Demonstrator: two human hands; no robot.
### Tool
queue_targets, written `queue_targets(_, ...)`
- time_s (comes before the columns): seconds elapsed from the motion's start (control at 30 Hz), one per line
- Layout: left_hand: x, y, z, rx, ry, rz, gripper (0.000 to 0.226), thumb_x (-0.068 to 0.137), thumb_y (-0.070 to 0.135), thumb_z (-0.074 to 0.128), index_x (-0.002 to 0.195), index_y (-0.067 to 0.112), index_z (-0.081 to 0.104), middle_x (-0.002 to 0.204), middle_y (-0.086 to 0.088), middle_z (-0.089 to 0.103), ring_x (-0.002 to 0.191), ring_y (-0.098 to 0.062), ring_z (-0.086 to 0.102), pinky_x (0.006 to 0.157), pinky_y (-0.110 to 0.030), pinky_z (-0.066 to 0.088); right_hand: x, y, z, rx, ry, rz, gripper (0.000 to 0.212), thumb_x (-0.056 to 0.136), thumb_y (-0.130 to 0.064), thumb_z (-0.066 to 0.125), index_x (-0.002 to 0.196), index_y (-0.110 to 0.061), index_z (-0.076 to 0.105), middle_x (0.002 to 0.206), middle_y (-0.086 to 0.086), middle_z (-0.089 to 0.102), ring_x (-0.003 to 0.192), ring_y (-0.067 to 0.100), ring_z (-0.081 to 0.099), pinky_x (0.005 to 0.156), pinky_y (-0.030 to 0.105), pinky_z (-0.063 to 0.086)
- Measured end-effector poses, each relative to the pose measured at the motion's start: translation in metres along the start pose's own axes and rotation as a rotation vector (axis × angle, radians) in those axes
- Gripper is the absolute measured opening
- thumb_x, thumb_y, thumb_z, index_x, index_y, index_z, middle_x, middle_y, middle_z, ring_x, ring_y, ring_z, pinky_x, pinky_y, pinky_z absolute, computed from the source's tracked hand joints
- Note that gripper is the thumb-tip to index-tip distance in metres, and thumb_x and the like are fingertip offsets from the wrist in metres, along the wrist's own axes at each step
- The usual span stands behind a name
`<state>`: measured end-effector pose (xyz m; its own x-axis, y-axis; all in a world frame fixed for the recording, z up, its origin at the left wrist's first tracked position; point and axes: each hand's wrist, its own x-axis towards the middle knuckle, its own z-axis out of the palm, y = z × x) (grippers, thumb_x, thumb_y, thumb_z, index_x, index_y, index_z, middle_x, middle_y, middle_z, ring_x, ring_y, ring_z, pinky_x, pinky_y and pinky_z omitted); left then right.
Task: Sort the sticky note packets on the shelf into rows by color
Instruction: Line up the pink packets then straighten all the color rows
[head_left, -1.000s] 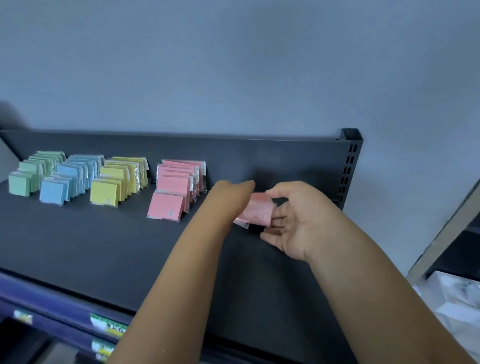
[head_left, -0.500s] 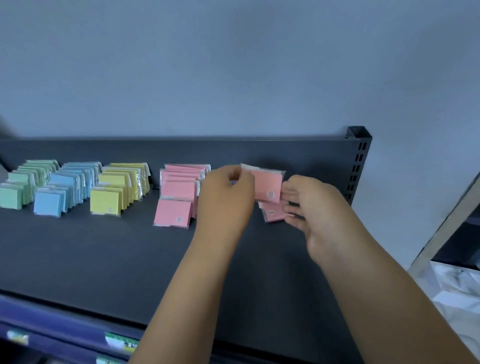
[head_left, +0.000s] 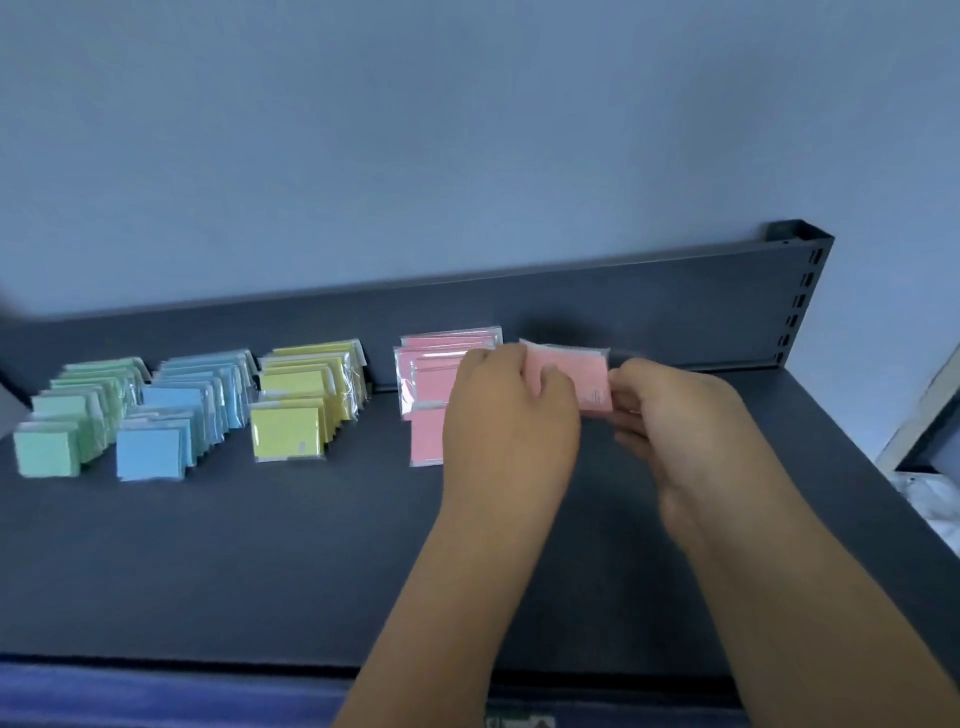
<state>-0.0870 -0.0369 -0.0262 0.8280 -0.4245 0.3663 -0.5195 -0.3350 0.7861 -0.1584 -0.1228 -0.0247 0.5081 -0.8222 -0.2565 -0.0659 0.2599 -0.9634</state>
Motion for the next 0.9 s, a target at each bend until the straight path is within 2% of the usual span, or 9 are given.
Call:
queue_targets(0.07,0.0,-0.005,-0.006,-0.014,-0.005,-0.021,0.024,0.09,0.022,0.049,0.079,0.003,0.058,0.08,-0.014,0.06,0.064,-0.02,0.046,0.057,-0.036,0.036,0.0,0.0,0.002,0.038,0.07,-0.024,0.044,0.073,-0.02,0.064,0.108,0.006,0.067,0.108,0.026,0.071,0.08,0.026,0.06,0.086,0.055,0.055)
queue_targets(0.13,0.0,-0.004,-0.012,-0.05,-0.016,-0.048,0.025,0.091,0.022,0.051,0.089,0.002,0.066,0.088,-0.015,0.067,0.072,-0.028,0.055,0.062,-0.045,0.046,0.003,0.003,0.002,0.033,0.108,-0.074,0.029,0.076,-0.012,0.066,0.095,0.009,0.067,0.083,0.022,0.066,0.072,0.021,0.045,0.067,0.037,0.043)
queue_targets(0.2,0.001,0.0,-0.016,-0.092,-0.015,-0.066,0.024,0.093,0.022,0.053,0.094,0.003,0.068,0.091,-0.012,0.069,0.083,-0.028,0.061,0.071,-0.045,0.051,0.007,0.006,0.002,-0.006,0.134,-0.144,0.003,0.078,-0.007,0.072,0.08,-0.004,0.072,0.074,0.001,0.065,0.059,0.016,0.051,0.058,0.02,0.042)
queue_targets(0.3,0.003,0.002,-0.024,-0.146,-0.007,-0.113,0.022,0.094,0.024,0.054,0.097,0.009,0.069,0.094,-0.004,0.071,0.085,-0.02,0.062,0.077,-0.042,0.053,0.009,0.007,0.005,-0.065,0.13,-0.235,0.018,0.078,-0.001,0.078,0.086,-0.017,0.079,0.082,-0.005,0.075,0.055,-0.007,0.064,0.045,0.004,0.04)
queue_targets(0.4,0.005,-0.004,-0.033,-0.169,-0.02,-0.145,0.015,0.095,0.025,0.056,0.093,0.017,0.068,0.096,0.002,0.07,0.091,-0.011,0.058,0.078,-0.036,0.053,0.01,0.009,0.014,-0.145,0.142,-0.252,0.021,0.076,0.001,0.079,0.084,-0.018,0.079,0.083,-0.002,0.078,0.07,0.007,0.07,0.055,0.014,0.047)
queue_targets(0.57,0.006,-0.032,-0.05,-0.169,-0.134,-0.212,0.01,0.092,0.03,0.057,0.085,0.026,0.062,0.091,0.005,0.069,0.083,-0.018,0.067,0.076,-0.038,0.056,0.004,0.025,0.04,-0.261,0.128,-0.236,0.012,0.076,-0.003,0.072,0.072,-0.014,0.077,0.063,-0.004,0.073,0.066,0.02,0.065,0.065,0.037,0.056)
queue_targets(0.67,0.012,-0.056,-0.067,-0.095,-0.221,-0.197,0.01,0.093,0.033,0.058,0.085,0.028,0.055,0.093,0.012,0.059,0.079,-0.002,0.056,0.069,-0.017,0.043,-0.005,0.033,0.067,-0.323,0.085,-0.206,0.021,0.07,-0.015,0.063,0.067,0.005,0.059,0.059,0.005,0.048,0.061,0.019,0.04,0.06,0.036,0.039)
queue_targets(0.73,0.015,-0.072,-0.079,-0.074,-0.283,-0.199,0.02,0.094,0.033,0.059,0.077,0.031,0.05,0.087,0.015,0.055,0.073,0.005,0.051,0.061,-0.01,0.035,-0.012,0.038,0.084,-0.383,0.101,-0.2,0.028,0.072,-0.02,0.062,0.058,-0.002,0.045,0.06,0.006,0.038,0.061,0.017,0.033,0.06,0.034,0.031)
queue_targets(0.9,0.021,-0.103,-0.101,-0.169,-0.478,-0.284,0.023,0.093,0.027,0.063,0.072,0.029,0.054,0.077,0.01,0.058,0.066,-0.002,0.05,0.063,-0.021,0.042,-0.032,0.051,0.117,-0.493,0.173,-0.137,0.044,0.08,-0.025,0.063,0.054,-0.021,0.028,0.044,-0.008,0.023,0.052,0.019,0.026,0.052,0.03,0.023)
